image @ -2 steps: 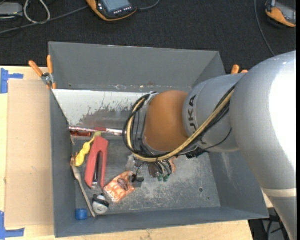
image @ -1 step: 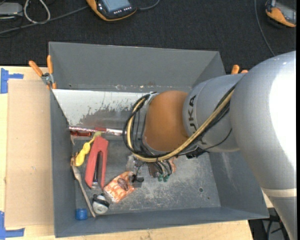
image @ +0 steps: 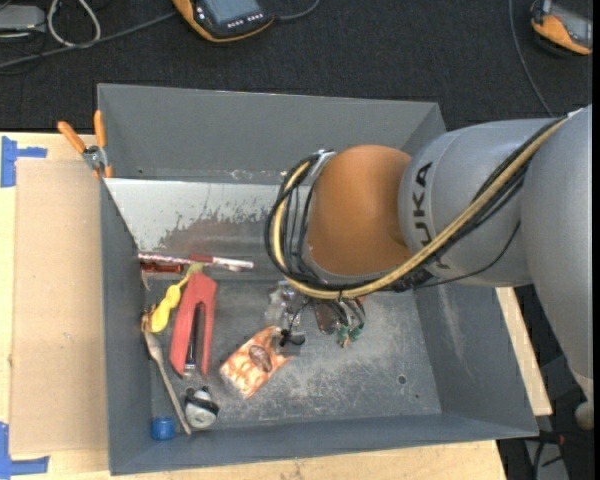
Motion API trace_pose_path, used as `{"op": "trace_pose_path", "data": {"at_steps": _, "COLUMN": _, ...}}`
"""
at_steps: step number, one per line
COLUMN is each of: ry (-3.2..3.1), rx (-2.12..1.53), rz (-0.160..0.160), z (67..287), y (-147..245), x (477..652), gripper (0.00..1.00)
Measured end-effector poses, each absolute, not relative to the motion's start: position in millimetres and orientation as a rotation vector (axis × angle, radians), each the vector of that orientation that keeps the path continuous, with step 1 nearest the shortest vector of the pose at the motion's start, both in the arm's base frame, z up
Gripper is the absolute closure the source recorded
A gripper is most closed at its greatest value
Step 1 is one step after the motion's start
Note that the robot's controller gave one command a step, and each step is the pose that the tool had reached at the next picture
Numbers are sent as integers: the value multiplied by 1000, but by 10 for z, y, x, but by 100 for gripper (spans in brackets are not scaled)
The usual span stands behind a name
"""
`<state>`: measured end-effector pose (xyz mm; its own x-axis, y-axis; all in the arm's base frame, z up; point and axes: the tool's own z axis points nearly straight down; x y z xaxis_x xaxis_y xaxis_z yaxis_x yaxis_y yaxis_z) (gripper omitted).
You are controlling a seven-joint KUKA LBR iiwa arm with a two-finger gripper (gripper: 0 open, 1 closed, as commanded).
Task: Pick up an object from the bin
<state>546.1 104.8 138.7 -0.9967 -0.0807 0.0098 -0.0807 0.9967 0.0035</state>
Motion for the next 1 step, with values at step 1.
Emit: {"op": "trace_pose_path", "data": {"at_steps": 1, "ry": -3129, "rx": 100, "rz": -6, "z": 2293, "y": 1114, "x": 5540, "gripper": 100}}
